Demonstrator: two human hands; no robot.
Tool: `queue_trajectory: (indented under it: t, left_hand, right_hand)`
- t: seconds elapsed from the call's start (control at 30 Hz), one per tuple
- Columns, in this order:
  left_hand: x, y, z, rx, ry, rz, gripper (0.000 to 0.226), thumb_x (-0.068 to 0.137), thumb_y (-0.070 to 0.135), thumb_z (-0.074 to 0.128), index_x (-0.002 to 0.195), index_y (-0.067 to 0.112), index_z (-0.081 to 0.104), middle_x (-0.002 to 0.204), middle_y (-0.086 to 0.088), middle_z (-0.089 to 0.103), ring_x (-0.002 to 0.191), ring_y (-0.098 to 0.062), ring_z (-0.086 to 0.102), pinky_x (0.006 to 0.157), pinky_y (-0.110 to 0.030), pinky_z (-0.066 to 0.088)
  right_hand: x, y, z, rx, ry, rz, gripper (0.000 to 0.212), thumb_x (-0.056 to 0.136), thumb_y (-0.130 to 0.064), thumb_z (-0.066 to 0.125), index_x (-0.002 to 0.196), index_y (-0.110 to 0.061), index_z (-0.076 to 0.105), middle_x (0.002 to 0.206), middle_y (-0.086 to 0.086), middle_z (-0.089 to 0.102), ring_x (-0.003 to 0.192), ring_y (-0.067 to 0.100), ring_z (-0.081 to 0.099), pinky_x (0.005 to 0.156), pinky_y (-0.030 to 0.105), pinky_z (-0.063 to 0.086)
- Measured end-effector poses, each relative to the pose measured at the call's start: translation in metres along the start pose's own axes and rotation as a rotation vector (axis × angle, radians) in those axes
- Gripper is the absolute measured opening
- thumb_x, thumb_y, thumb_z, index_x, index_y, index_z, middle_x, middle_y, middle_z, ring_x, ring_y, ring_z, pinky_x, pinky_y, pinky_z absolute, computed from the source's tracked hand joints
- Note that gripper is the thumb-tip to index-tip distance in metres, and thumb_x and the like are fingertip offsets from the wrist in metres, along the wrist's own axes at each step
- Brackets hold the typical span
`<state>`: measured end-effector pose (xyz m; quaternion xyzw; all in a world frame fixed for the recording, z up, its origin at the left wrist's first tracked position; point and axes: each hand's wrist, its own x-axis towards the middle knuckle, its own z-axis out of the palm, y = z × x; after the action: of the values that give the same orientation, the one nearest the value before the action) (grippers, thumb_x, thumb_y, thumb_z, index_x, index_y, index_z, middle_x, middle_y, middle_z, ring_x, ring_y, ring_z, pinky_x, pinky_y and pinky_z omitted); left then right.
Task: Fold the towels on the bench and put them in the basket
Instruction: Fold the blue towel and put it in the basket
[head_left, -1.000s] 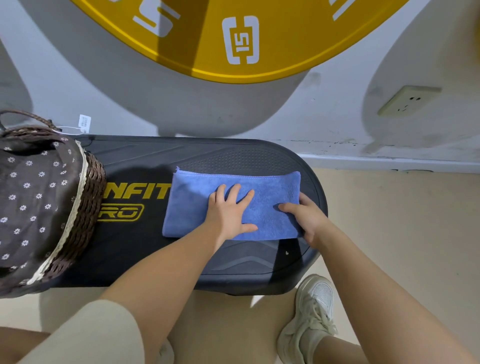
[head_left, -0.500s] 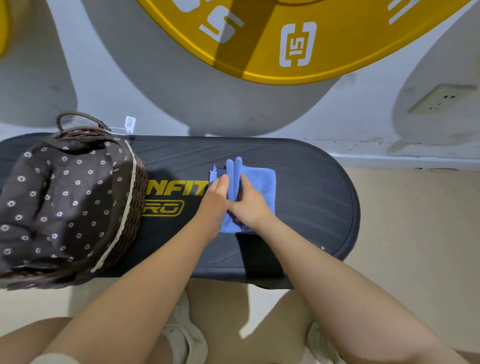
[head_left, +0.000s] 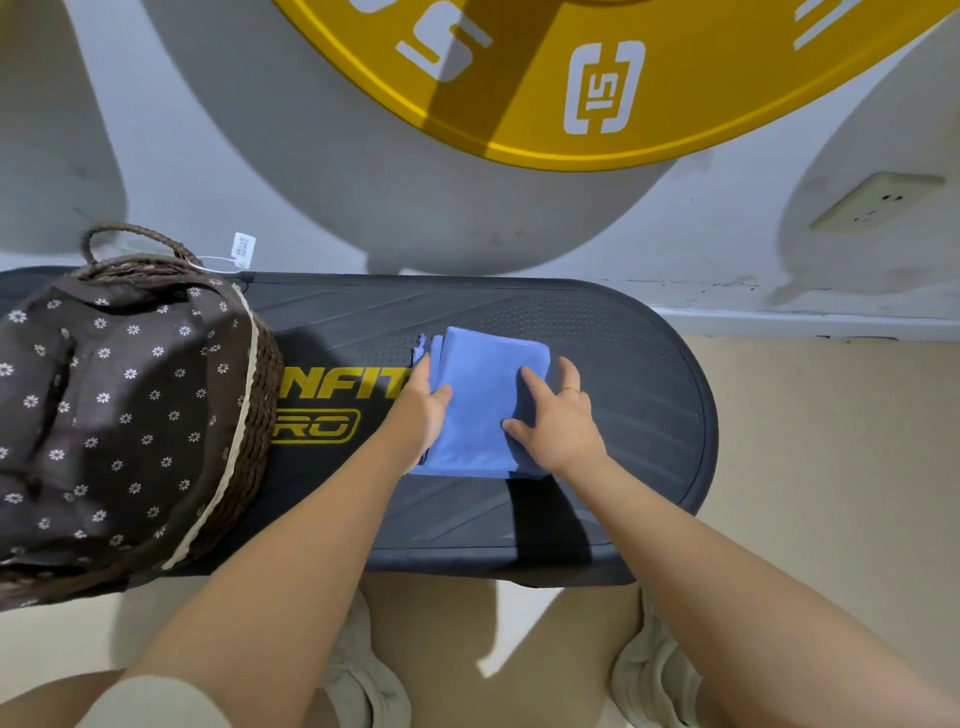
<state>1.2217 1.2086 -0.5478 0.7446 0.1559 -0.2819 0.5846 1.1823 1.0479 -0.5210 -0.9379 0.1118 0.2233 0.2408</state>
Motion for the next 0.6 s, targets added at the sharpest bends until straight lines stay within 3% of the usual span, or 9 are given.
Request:
queue_trajectory:
  t: [0.07,0.17,0.27,0.3,0.37,0.47,0.53,0.6]
  left_hand:
    - [0.0,-0.006,-0.008,0.362,0.18,0.17,0.066,0.093,0.01,0.05,0.149,0.019,0.016,0.128,-0.008,0.055,0.101,-0.033,0.057,0.08,-0.038,0.046]
    - [-0.004,-0.01,-0.011,0.814,0.374,0.537,0.067,0.08,0.005,0.064,0.141,0.005,0.036,0.134,-0.015,0.051,0.113,-0.035,0.053,0.093,-0.041,0.046]
    - [-0.004,-0.013,-0.006,1.063,0.281,0.942,0.042,0.071,0.006,0.069,0.113,0.003,0.064,0.125,-0.017,0.059,0.101,-0.036,0.062,0.08,-0.041,0.055]
    - [-0.002,-0.016,-0.005,1.136,0.225,1.006,0.034,0.074,0.013,0.066,0.106,0.004,0.068,0.121,-0.015,0.063,0.099,-0.034,0.064,0.078,-0.039,0.055]
    - [-0.001,-0.021,-0.003,1.206,0.101,0.95,0.037,0.075,0.028,0.062,0.105,0.007,0.07,0.117,-0.01,0.067,0.098,-0.029,0.067,0.078,-0.038,0.055]
    - [-0.002,-0.023,-0.003,1.2,-0.043,0.776,0.063,0.066,0.031,0.08,0.12,0.004,0.061,0.126,-0.014,0.061,0.107,-0.03,0.064,0.084,-0.041,0.053]
    - [-0.007,-0.02,-0.004,1.193,-0.082,0.723,0.076,0.078,0.037,0.071,0.14,0.009,0.039,0.149,-0.011,0.036,0.132,-0.027,0.043,0.104,-0.038,0.039]
    - [-0.012,-0.014,-0.002,1.214,-0.129,0.632,0.079,0.086,0.044,0.058,0.149,0.017,0.016,0.158,-0.001,0.009,0.143,-0.018,0.019,0.114,-0.031,0.022]
  right_hand:
    - [0.0,0.001,0.005,-0.022,-0.05,0.049,0.072,0.089,-0.038,0.057,0.146,-0.03,0.014,0.155,0.008,-0.003,0.131,0.034,0.03,0.09,0.043,0.045]
    - [-0.001,0.002,0.009,0.022,-0.049,0.069,0.077,0.088,-0.04,0.057,0.147,-0.031,0.007,0.152,0.009,0.001,0.128,0.034,0.035,0.088,0.043,0.046]
    - [0.001,0.002,0.012,0.133,0.008,0.077,0.075,0.091,-0.038,0.053,0.148,-0.028,0.006,0.148,0.013,0.014,0.12,0.035,0.046,0.091,0.041,0.045]
    - [0.001,0.001,0.013,0.2,0.033,0.108,0.071,0.093,-0.036,0.05,0.149,-0.025,0.008,0.145,0.014,0.021,0.116,0.036,0.05,0.09,0.04,0.044]
    - [0.003,-0.001,0.013,0.282,0.062,0.186,0.06,0.096,-0.031,0.046,0.146,-0.014,0.017,0.141,0.017,0.032,0.113,0.036,0.052,0.09,0.04,0.042]
    - [0.004,-0.001,0.013,0.327,-0.011,0.254,0.051,0.094,-0.027,0.05,0.134,-0.004,0.031,0.134,0.017,0.043,0.116,0.033,0.051,0.09,0.039,0.041]
    - [0.004,-0.001,0.01,0.508,-0.065,0.295,0.052,0.089,-0.021,0.059,0.132,-0.005,0.034,0.128,0.013,0.051,0.111,0.029,0.053,0.088,0.036,0.044]
    - [0.002,0.0,0.003,0.688,-0.093,0.329,0.043,0.085,-0.013,0.062,0.123,-0.006,0.042,0.116,0.011,0.057,0.098,0.025,0.056,0.084,0.036,0.049]
